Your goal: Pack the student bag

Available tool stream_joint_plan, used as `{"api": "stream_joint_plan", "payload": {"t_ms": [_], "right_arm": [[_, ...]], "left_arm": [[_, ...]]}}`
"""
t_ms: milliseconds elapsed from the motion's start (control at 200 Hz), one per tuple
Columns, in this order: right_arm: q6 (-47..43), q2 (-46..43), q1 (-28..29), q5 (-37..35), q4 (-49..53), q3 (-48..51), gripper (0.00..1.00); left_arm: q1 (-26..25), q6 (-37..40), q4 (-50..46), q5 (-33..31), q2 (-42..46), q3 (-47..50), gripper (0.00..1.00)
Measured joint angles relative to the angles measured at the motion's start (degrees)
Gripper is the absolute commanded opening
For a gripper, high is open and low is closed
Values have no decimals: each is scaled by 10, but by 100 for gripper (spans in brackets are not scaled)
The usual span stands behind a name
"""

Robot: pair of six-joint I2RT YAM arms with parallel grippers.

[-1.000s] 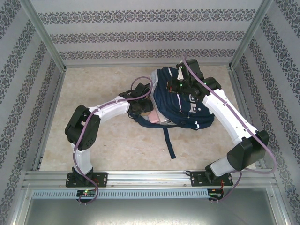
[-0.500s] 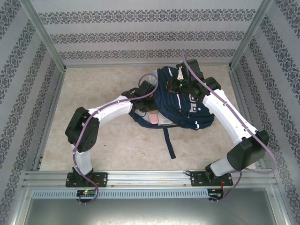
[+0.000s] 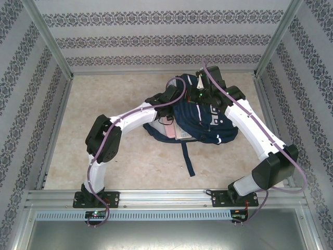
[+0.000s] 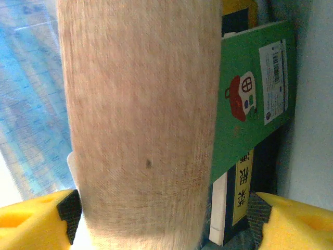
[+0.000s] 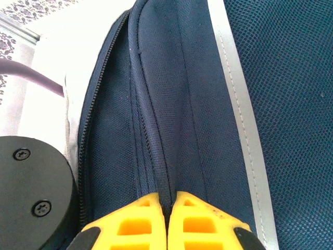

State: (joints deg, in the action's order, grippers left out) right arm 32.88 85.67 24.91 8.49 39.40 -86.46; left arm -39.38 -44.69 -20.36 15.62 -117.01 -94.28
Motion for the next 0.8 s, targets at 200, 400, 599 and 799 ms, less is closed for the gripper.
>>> {"api": "stream_joint_plan", "payload": {"t_ms": [200, 400, 599, 799], "right_arm": [[0, 0, 0, 3, -2, 0, 3], [0, 0, 1, 12, -2, 0, 3], [2, 2, 12, 12, -10, 10, 3], [5, 9, 48, 9, -24, 37, 3]], "left_arm": [[5, 12, -24, -21, 56, 42, 93], [54, 34, -45, -51, 149, 116, 87], [142, 86, -82, -76, 155, 147, 87], [159, 148, -143, -110, 35, 84, 88]]}}
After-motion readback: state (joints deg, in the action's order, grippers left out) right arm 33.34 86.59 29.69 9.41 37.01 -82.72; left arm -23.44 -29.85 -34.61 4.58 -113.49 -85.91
